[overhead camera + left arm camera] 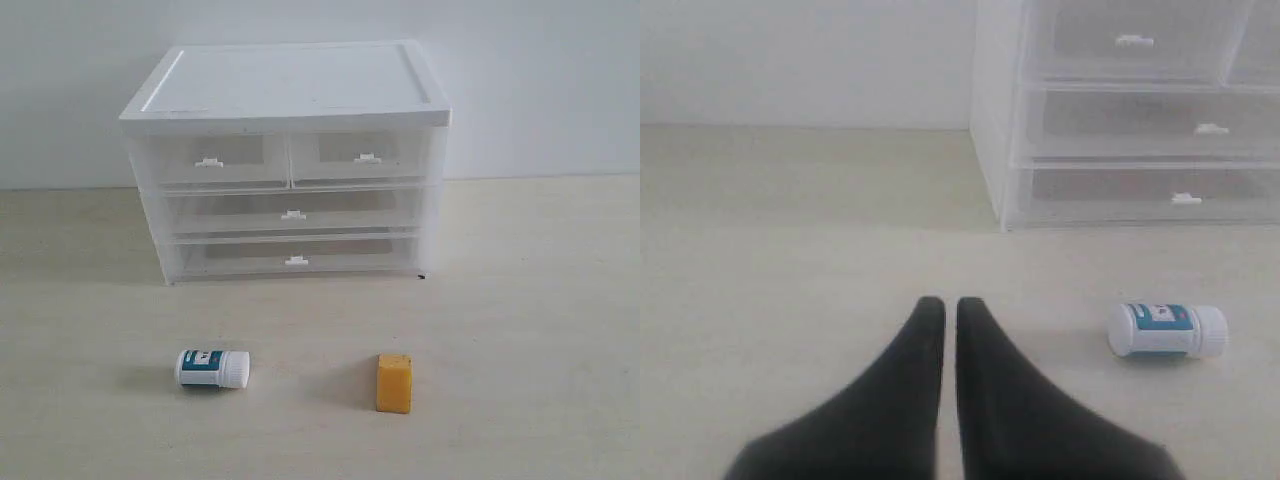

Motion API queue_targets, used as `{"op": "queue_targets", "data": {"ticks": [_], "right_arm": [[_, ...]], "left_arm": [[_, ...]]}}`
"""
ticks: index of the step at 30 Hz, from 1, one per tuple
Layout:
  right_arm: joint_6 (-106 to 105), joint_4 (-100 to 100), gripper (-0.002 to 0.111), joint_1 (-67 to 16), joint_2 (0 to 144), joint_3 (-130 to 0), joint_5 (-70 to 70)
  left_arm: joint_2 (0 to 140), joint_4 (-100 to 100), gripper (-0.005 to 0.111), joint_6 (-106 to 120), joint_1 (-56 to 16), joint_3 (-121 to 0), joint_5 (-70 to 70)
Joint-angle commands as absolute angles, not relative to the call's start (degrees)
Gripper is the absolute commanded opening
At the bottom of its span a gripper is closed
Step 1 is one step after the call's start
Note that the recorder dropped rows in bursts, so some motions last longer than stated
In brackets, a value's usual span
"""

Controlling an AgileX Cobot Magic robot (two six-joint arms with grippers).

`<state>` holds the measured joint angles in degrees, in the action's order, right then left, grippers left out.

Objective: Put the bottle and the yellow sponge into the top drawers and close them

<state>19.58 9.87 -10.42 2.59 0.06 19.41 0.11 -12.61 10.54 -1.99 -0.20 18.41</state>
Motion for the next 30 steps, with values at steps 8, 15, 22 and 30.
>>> {"op": "queue_targets", "data": {"ticks": [8, 15, 22, 30], "right_arm": [[19.3, 10.0, 0.000, -10.3, 2.7, 0.0, 19.1], [19.3, 10.0, 0.000, -10.3, 2.7, 0.0, 19.1], [19.3, 10.0, 0.000, -10.3, 2.7, 0.0, 19.1], [19.3, 10.0, 0.000, -10.3, 2.7, 0.0, 19.1]], "left_arm": [[0.0, -40.1, 0.004, -5.7, -1.8, 0.0, 19.5], [0.0, -47.6, 0.004, -5.6, -1.8, 0.0, 21.0], [0.0, -47.8, 0.004, -3.7, -1.8, 0.0, 18.8], [0.0, -47.8, 0.004, -3.4, -1.8, 0.0, 16.2]]}}
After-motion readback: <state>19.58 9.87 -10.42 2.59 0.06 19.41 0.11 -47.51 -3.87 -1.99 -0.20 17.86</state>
